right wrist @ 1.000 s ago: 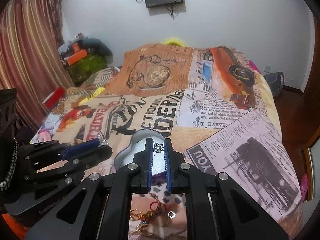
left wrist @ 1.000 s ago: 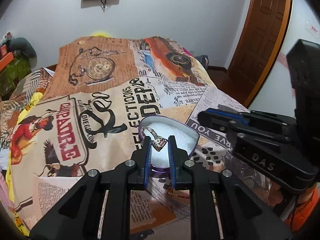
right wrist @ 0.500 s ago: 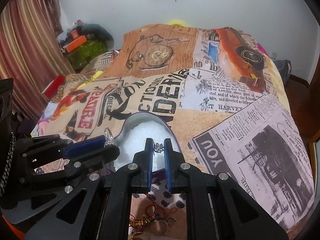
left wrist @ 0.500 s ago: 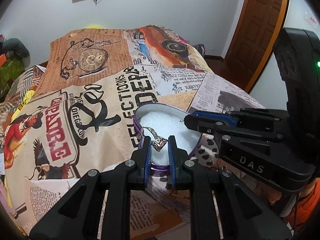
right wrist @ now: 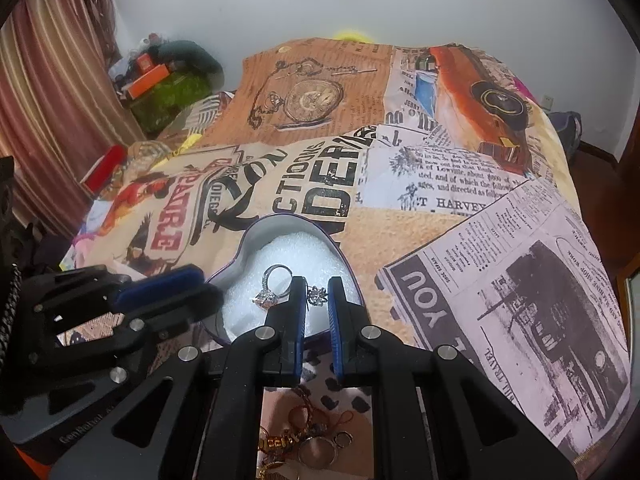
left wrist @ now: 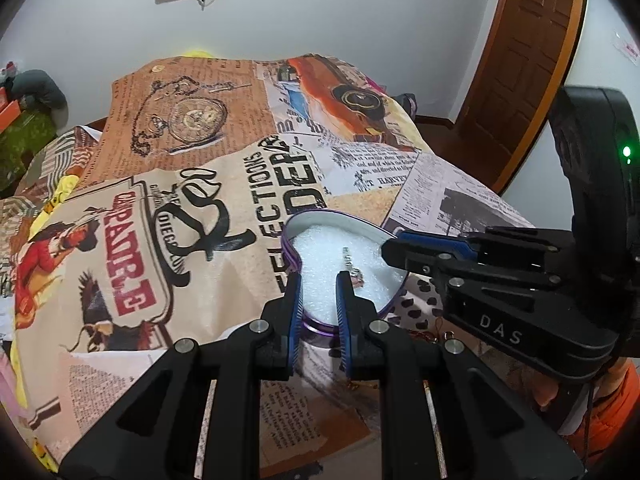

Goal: Organize jewelry
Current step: 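Carry the pendant into the purple heart tin and open the left tool, then move the left tool to the red beaded bracelet and grasp it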

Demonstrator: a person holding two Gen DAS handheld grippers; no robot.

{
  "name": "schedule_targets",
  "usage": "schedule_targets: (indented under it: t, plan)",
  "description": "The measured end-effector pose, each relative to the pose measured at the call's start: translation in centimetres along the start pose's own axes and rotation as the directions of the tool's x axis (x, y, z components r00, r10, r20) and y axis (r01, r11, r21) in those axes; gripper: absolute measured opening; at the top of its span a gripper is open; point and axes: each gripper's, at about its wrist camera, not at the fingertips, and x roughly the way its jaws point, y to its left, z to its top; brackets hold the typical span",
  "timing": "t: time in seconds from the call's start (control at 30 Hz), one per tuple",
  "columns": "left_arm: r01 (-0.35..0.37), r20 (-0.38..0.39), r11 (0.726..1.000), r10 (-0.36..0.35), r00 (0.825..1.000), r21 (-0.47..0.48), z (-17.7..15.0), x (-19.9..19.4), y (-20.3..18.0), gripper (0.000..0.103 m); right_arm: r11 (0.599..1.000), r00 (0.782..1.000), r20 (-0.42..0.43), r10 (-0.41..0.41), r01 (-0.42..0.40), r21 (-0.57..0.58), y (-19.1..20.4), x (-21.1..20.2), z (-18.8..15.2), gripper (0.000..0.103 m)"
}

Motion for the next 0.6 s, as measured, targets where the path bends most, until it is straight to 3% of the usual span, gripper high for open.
schedule_targets:
  t: [0.2,0.37,0.6]
  plan:
    - [-0.02,0.015,1.0,0.021,1.0,-0.017,-0.1,-1.8,0.5,0.017,1.0,1.0,0.011,-0.019,0.019,0.001,0.2,-1.0,0.0,0.013]
    - [-0.04,0.038,0.999,0.041,0.998,-0.027,-0.3,-3.5,0.6,0.033,1.0,0.999,0.021,-0.031,0.031,0.004,0.5,-2.0,0.0,0.015]
    - [-0.042,0.039,0.999,0.042,0.998,-0.011,-0.9,-5.2,-0.2,0.034,0.998,0.997,0.05,-0.066,0.066,-0.009,1.1,-4.3,-0.6,0.021]
